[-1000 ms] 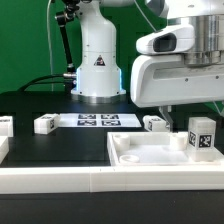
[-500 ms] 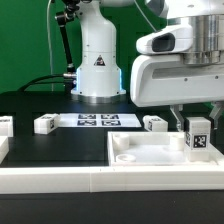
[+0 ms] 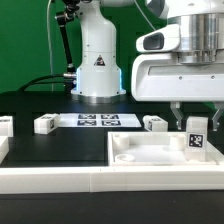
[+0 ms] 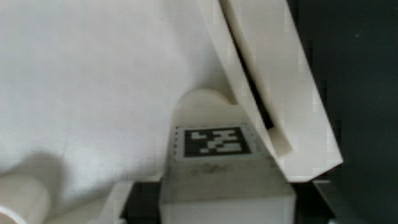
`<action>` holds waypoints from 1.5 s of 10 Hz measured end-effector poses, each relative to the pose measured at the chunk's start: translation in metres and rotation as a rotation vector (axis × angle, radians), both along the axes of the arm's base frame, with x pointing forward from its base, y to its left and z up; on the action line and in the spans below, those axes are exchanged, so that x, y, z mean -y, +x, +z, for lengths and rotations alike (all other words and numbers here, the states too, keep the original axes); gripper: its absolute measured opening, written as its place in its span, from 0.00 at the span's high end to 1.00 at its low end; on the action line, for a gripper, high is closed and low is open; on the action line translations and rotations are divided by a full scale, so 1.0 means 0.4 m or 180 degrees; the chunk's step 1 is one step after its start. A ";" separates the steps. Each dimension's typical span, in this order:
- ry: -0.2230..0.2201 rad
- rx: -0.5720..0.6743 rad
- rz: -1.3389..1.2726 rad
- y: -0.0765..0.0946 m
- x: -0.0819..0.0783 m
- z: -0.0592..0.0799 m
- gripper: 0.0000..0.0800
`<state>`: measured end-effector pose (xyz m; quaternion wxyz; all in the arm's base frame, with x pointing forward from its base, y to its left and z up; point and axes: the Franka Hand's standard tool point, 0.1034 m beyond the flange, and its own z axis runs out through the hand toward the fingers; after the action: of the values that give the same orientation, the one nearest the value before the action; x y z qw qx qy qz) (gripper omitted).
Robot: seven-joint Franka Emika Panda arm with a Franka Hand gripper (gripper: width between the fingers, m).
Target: Assemble square table
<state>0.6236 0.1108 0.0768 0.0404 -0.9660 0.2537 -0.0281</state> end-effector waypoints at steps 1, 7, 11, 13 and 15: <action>-0.0019 -0.0021 -0.0269 -0.002 0.016 -0.003 0.63; -0.0134 -0.0101 -0.1060 -0.010 0.069 -0.002 0.62; -0.0163 -0.0176 -0.0360 -0.008 0.077 0.009 0.21; -0.0177 -0.0159 0.0252 -0.012 0.072 0.018 0.19; -0.0151 -0.0209 0.0398 -0.034 0.073 0.018 0.19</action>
Offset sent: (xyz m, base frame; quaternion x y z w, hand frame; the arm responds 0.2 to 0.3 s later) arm -0.0011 0.0066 0.0015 0.0029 -0.0011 0.2737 0.9618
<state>0.6098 0.0815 0.0840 0.0108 -0.9811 0.1933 0.0002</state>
